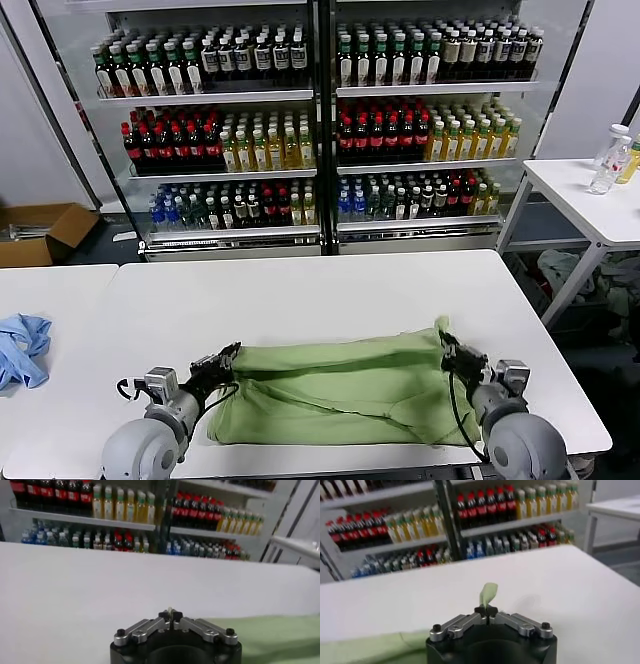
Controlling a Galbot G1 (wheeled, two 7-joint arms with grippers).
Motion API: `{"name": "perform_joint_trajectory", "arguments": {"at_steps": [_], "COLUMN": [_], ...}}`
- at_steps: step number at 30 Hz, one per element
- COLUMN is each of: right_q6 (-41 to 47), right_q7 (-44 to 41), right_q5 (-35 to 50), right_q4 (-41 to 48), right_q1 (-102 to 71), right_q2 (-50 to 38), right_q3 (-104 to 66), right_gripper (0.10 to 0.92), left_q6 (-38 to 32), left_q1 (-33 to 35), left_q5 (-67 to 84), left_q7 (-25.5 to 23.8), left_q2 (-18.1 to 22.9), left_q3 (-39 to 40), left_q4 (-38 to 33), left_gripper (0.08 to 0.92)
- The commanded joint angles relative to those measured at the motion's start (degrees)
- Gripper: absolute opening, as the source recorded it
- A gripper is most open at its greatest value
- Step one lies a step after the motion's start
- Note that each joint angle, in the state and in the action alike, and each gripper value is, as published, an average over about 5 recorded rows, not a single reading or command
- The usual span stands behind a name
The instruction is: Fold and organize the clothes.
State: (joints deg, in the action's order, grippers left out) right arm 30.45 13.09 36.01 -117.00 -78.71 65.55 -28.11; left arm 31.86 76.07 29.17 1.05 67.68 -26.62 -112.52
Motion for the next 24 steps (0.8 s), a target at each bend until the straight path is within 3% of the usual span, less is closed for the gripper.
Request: {"name": "perform_joint_trajectory", "arguments": {"at_steps": [1,10,19,24], "right_q6": [1.2,0.1,-0.1,-0.2], "right_q7": [0.2,-1.1,-1.7,-1.8], "right_q5": [-3.2,-5.7,-7.3,-8.1], "right_q4": [-2.1,-2.7,-2.3,-2.8], "right_q1": [-5.5,-7.6,-7.6,-7.9], "right_q2": [1.6,2.0,2.7,3.1], "right_q3": [-0.6,-0.9,0.4,1.0], "right_gripper": [0.254,0.514,0.767,0.819], "left_q6": [-1.3,-8.7,-7.3,-7.1], "left_q1": [4.2,9.1,10.4,11.2], "left_q5": [-10.1,-13.9,-22.0,-21.1], "left_q7": [0.1,15.6,20.0,19.5], "left_q2": [1.0,8.8,11.7,11.6], "left_q3": [1.4,3.5,4.8,4.9], "left_q4": [-0.6,-2.1,0.6,-0.2], "left_gripper": [0.105,0.341,0.601,0.715]}}
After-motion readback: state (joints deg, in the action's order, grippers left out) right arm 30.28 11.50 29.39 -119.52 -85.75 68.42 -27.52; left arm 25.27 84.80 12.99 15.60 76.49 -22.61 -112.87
